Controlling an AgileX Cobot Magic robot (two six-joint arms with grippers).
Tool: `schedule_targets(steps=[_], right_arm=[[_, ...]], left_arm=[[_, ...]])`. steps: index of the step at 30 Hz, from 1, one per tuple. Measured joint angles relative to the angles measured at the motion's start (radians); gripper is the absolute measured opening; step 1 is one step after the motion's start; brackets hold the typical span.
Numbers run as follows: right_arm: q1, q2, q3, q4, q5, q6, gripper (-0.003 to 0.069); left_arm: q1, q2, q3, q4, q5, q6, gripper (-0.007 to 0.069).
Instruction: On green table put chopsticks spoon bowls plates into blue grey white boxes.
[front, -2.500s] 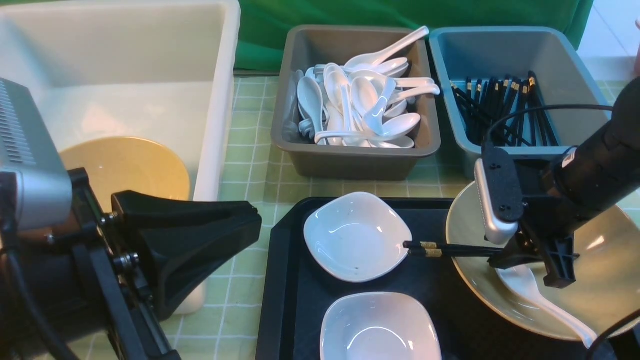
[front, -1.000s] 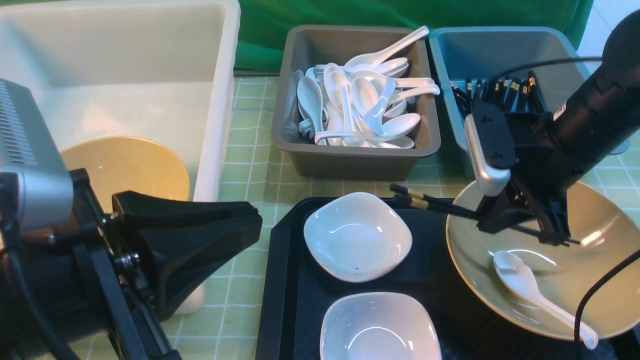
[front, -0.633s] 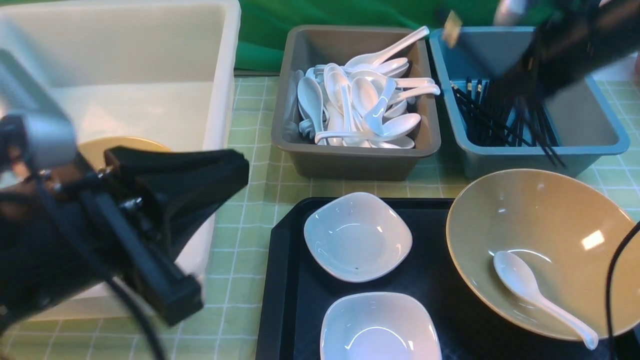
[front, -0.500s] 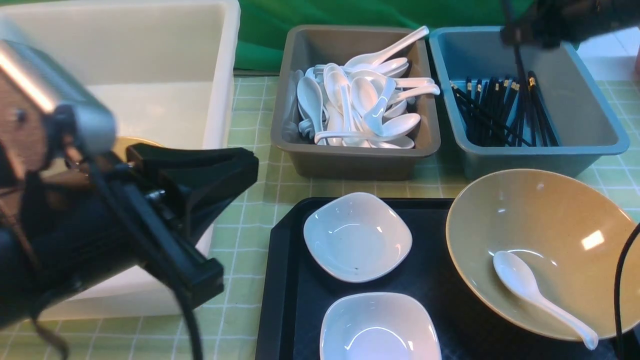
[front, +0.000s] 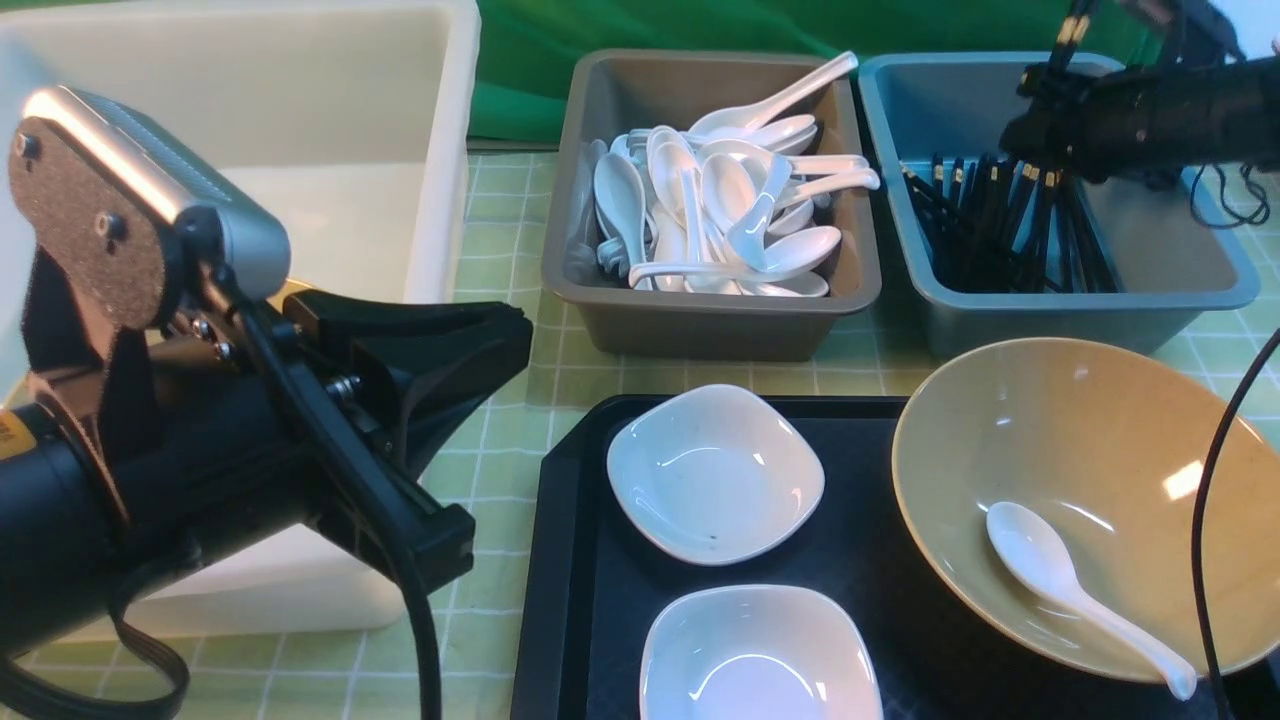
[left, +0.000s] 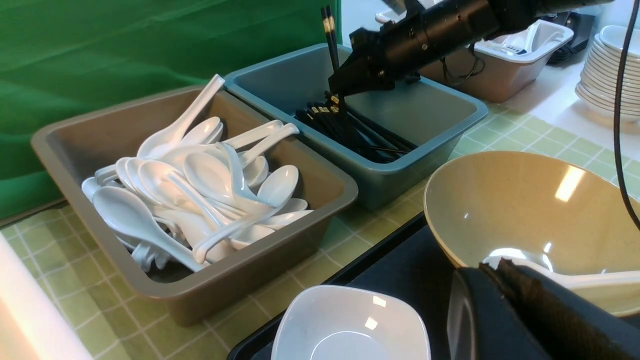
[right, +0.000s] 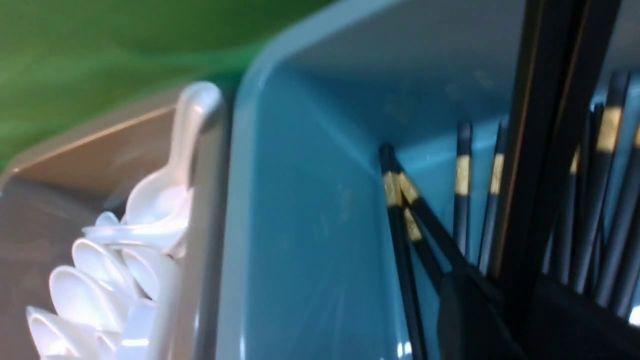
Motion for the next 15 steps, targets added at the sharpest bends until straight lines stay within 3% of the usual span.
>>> schedule_targets(steps=[10,15], right_arm=[[0.000,-0.028,-0.042,-0.049,0.138,-0.073,0.0459],[-0.005,-0.109,-0.049,-0.158,0.255,-0.119,0.0501]], left_arm=[[0.000,0.000,0.000,-0.016,0.000,-0.004,-0.0002],[0.000,0.000,0.000,-0.066,0.010,-0.007,-0.0002]])
